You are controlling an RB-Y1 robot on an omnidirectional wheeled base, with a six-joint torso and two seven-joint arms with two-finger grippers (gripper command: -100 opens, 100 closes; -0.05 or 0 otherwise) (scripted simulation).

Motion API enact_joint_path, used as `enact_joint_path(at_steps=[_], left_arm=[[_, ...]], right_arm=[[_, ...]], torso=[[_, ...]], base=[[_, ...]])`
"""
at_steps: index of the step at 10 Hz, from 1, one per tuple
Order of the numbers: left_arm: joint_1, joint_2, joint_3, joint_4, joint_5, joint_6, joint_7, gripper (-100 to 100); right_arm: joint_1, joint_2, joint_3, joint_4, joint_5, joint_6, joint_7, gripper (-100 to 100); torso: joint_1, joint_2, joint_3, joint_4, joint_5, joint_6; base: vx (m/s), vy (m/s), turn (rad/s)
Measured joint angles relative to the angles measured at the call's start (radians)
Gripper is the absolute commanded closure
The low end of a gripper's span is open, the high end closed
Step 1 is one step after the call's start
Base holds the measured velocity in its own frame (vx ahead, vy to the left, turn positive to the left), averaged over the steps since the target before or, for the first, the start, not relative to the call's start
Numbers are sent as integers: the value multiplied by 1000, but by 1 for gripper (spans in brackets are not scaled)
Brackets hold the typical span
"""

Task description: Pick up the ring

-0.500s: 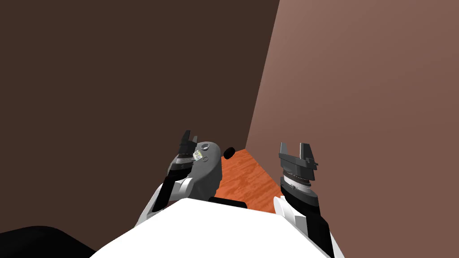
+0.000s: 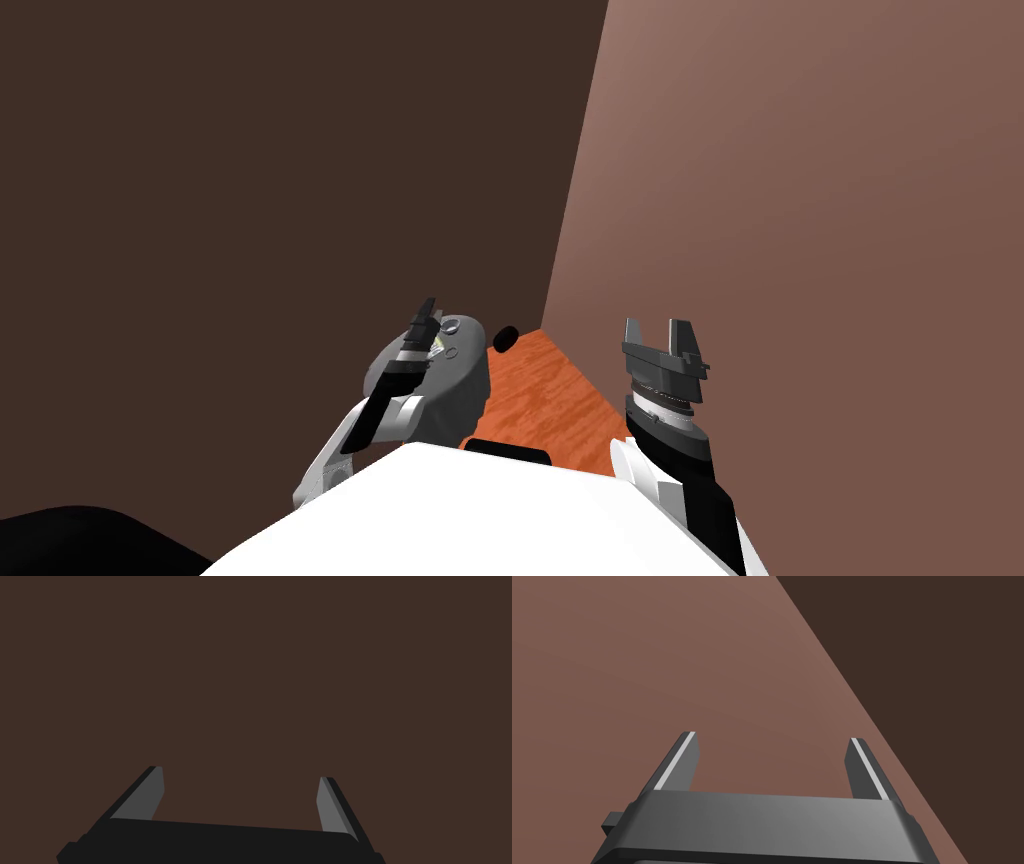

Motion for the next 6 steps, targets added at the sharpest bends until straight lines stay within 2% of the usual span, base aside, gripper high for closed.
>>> enact_joint_path(at_steps=[1,6], left_arm=[[-3,11,7,0,1,22,4,-100],[-38,70,63,69,12,136,27,-100]], right_arm=[[0,0,0,0,0,0,0,0],[0,0,0,0,0,0,0,0]], torso=[[1,-1,0,0,0,0],[2,-2,-1,0,0,0]], base=[[-45,-52,-64],[-47,-52,-93]])
